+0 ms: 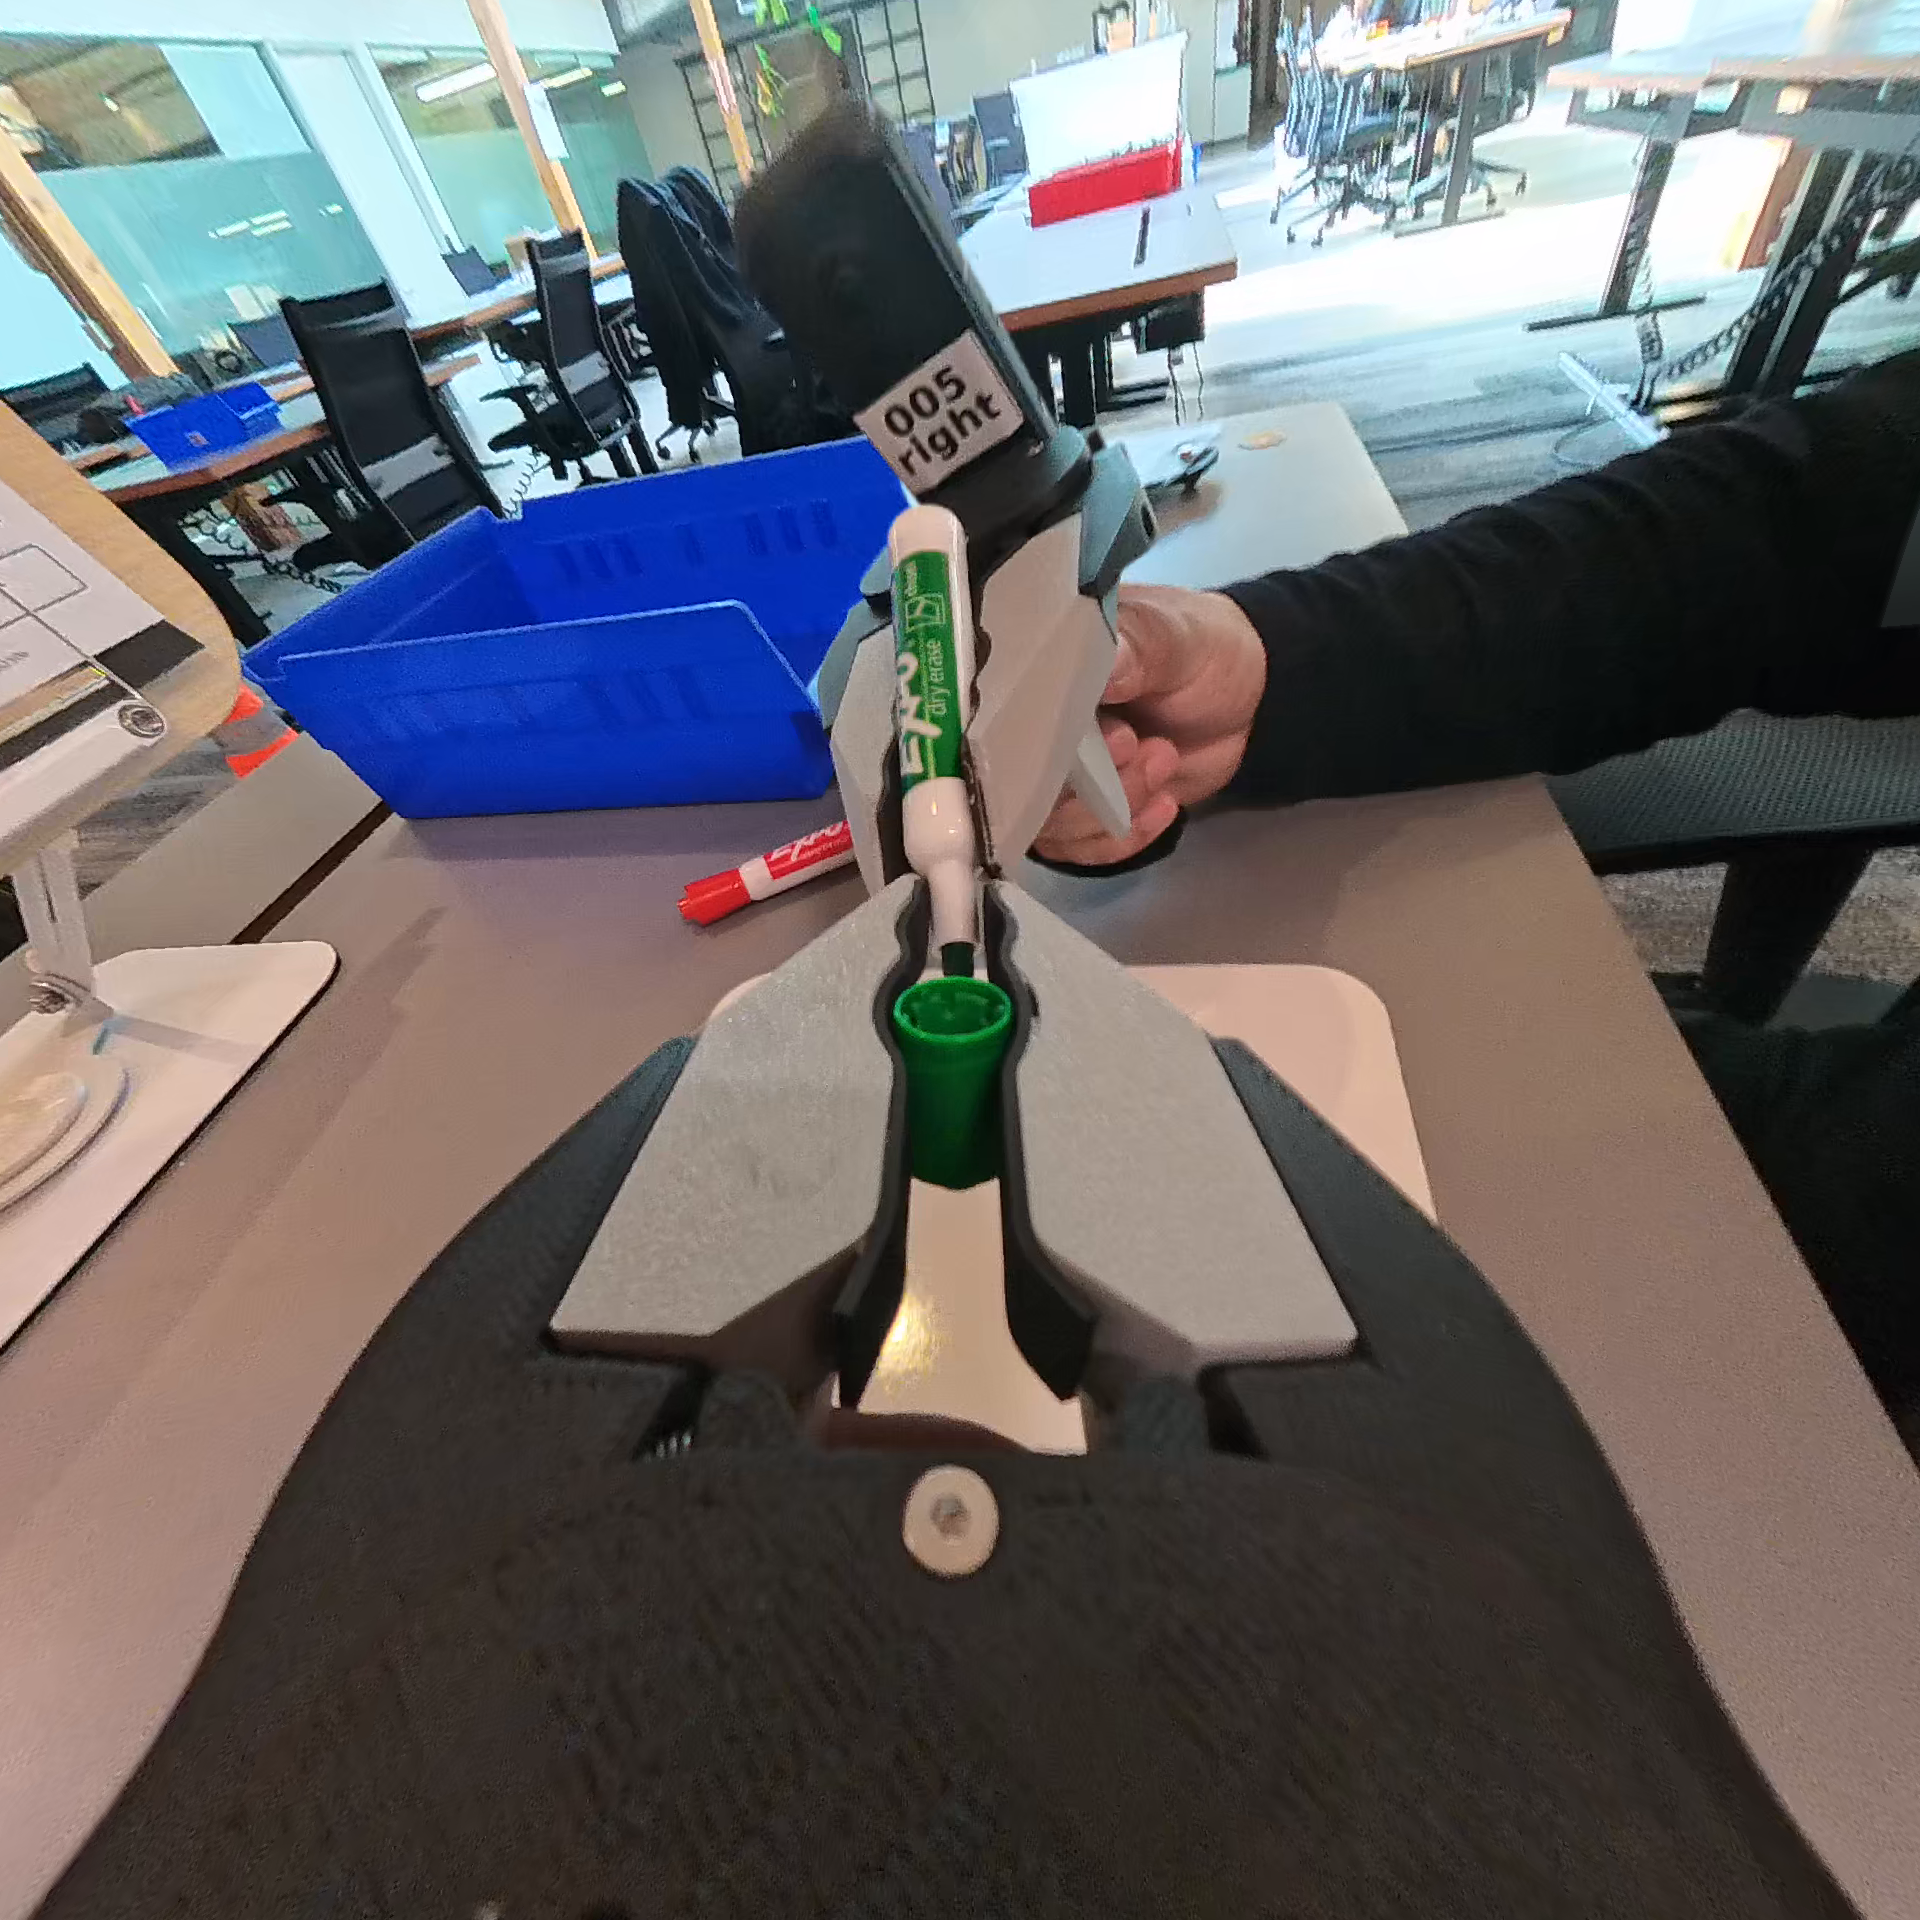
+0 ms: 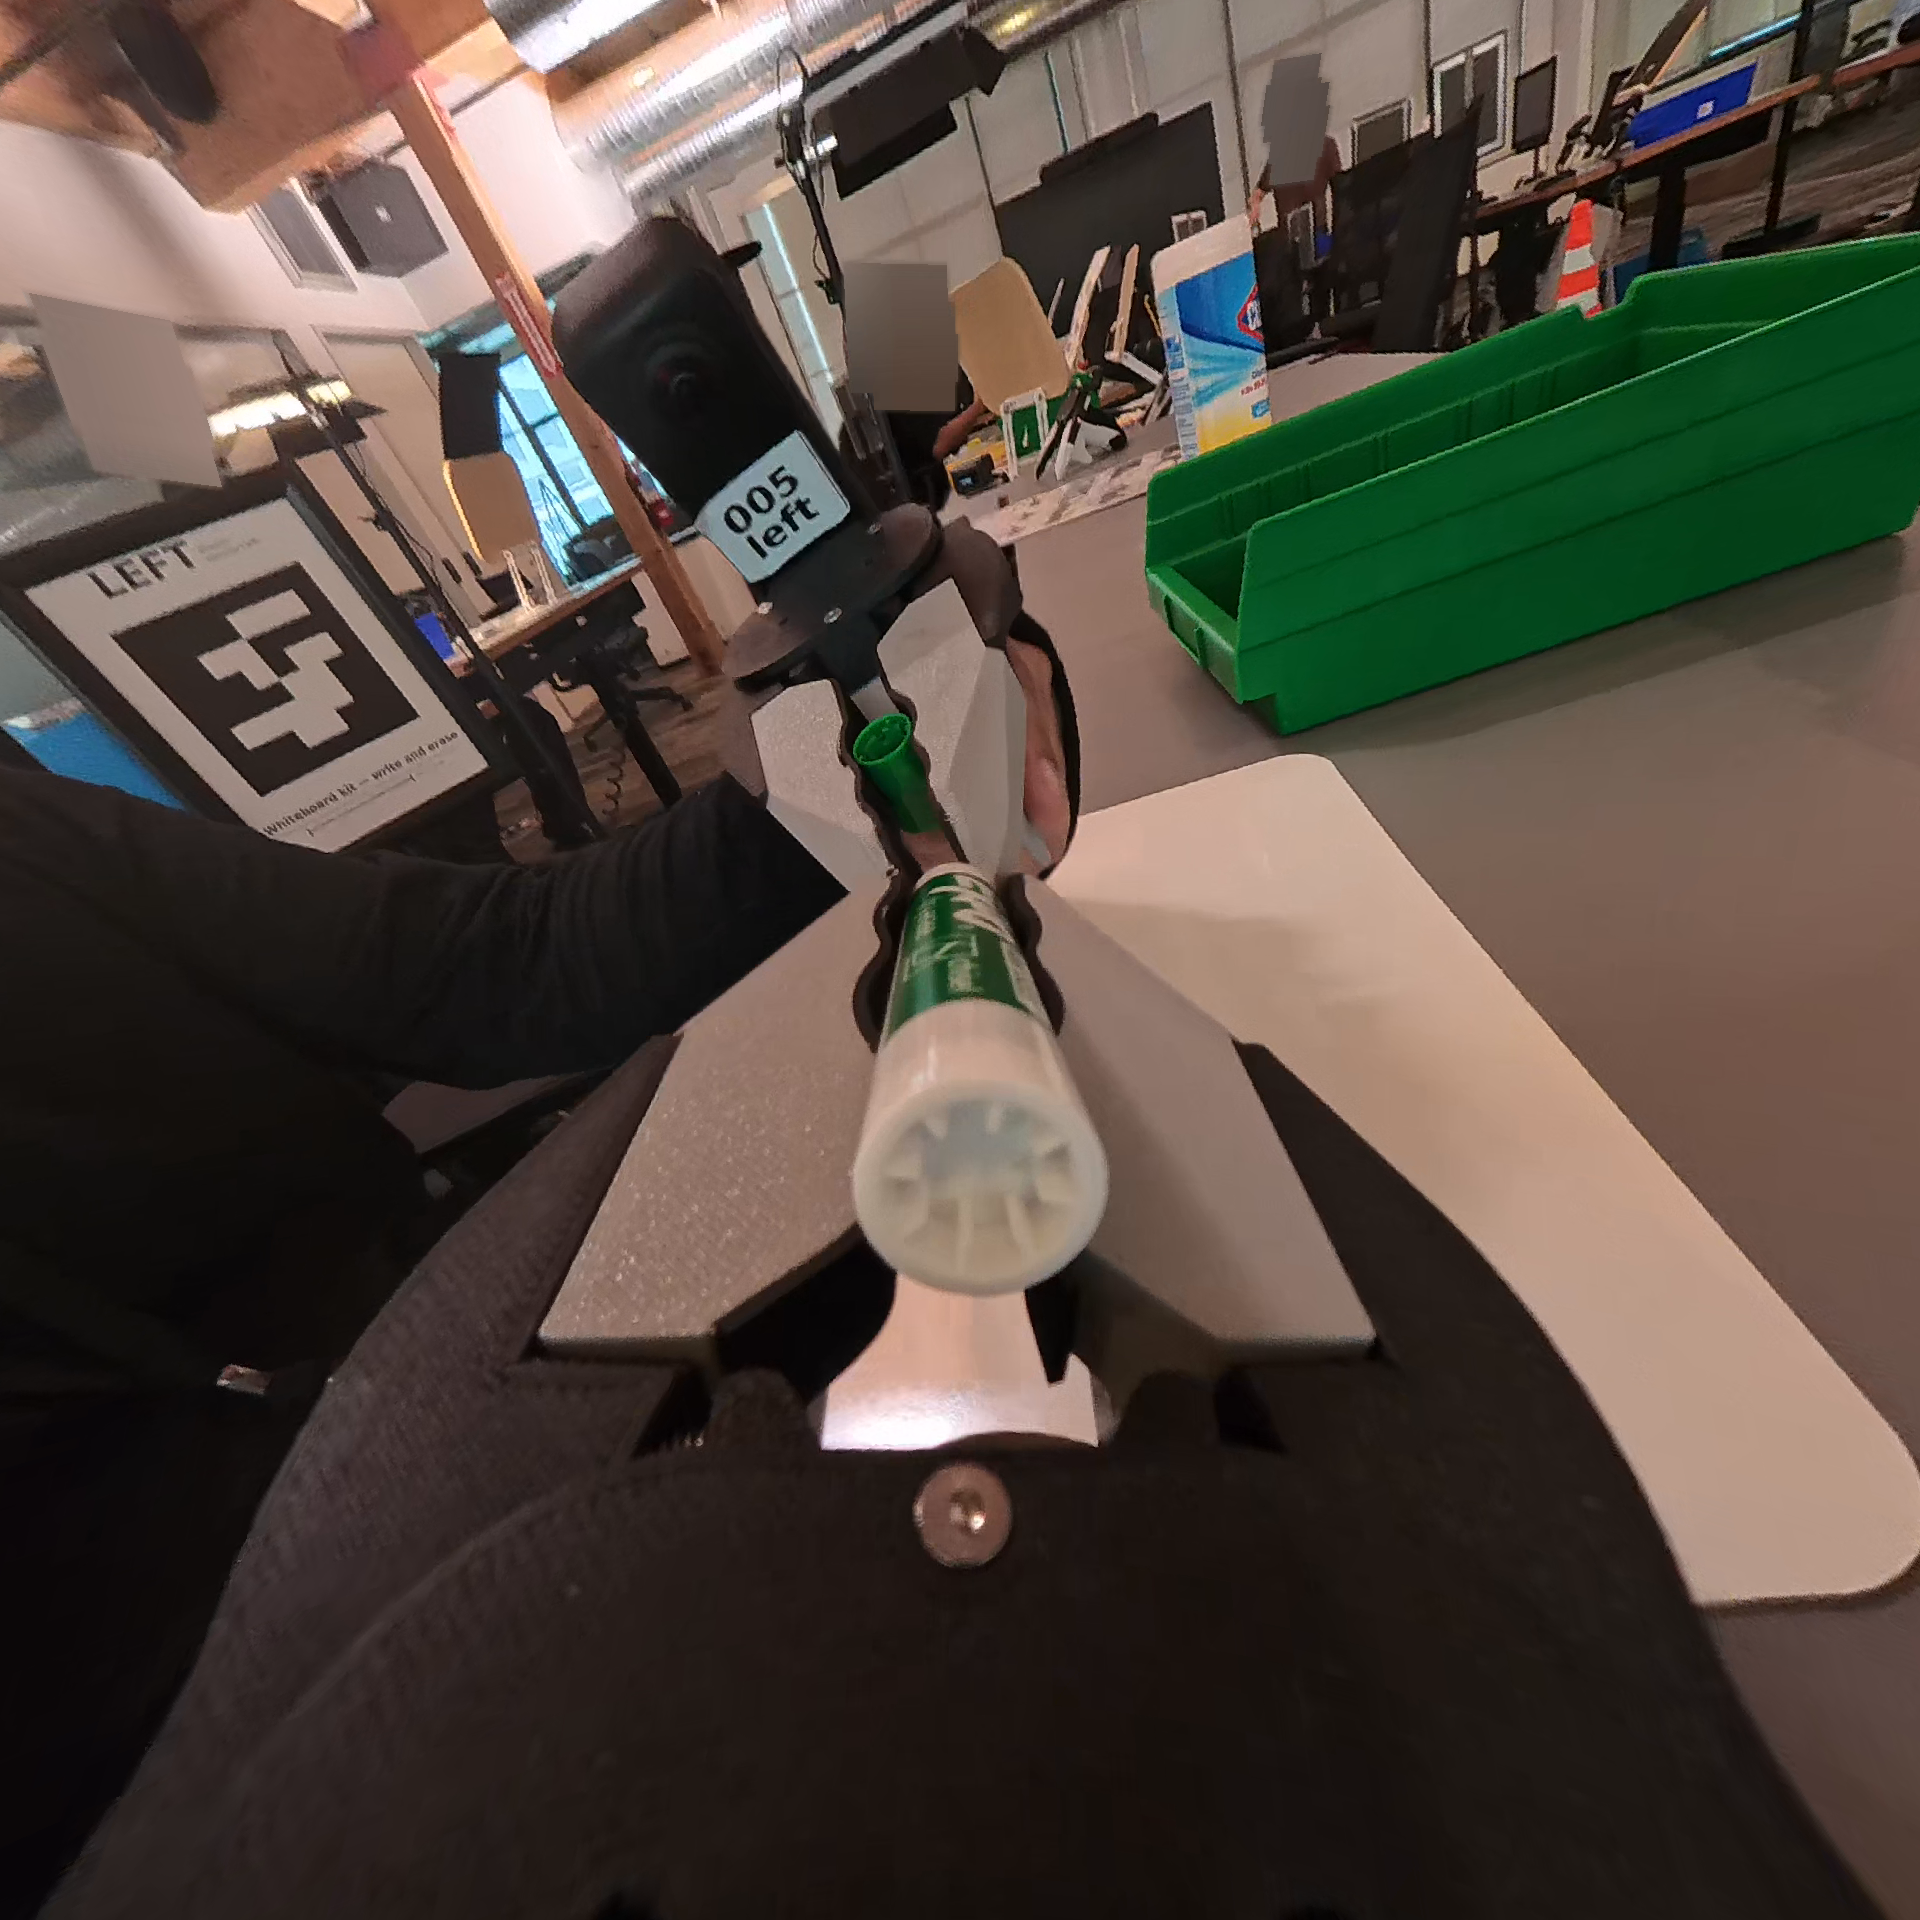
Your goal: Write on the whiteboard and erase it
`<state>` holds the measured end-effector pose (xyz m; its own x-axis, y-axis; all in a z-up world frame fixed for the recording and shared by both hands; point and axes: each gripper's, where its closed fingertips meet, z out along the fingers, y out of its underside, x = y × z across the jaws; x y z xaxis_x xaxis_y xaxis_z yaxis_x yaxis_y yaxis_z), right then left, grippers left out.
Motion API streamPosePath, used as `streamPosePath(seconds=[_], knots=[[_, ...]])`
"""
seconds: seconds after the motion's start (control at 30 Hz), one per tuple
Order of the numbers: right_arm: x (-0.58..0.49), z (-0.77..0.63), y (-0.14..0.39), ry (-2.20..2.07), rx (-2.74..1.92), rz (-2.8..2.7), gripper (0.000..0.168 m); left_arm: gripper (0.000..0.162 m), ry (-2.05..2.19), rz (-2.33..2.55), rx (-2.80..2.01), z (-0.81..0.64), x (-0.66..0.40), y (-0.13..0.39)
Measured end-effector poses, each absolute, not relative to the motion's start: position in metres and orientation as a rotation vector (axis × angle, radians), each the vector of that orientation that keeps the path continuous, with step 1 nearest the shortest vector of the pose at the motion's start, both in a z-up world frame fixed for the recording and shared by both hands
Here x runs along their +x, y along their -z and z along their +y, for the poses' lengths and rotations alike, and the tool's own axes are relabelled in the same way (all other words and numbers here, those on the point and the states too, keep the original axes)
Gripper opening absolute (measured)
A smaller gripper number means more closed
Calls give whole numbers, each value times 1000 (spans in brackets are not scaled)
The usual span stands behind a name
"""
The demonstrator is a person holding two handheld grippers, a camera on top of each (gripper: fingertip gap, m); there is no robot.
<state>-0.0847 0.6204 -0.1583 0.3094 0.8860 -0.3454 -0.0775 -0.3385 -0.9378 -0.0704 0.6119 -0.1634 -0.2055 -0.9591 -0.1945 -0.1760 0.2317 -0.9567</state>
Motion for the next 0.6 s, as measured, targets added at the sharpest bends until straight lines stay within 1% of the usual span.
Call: streamPosePath(seconds=[0.23,0.4,0.6], knots=[[-77,623,145,-1351,-1508,-643,16,8,1155,1450,-1064,614,-63,149],[-78,619,150,-1181,-1558,-764,16,8,1207,1454,-1072,612,-64,151],[-70,618,161,-921,-1638,-899,15,8,1144,1501,-1069,611,-62,161]])
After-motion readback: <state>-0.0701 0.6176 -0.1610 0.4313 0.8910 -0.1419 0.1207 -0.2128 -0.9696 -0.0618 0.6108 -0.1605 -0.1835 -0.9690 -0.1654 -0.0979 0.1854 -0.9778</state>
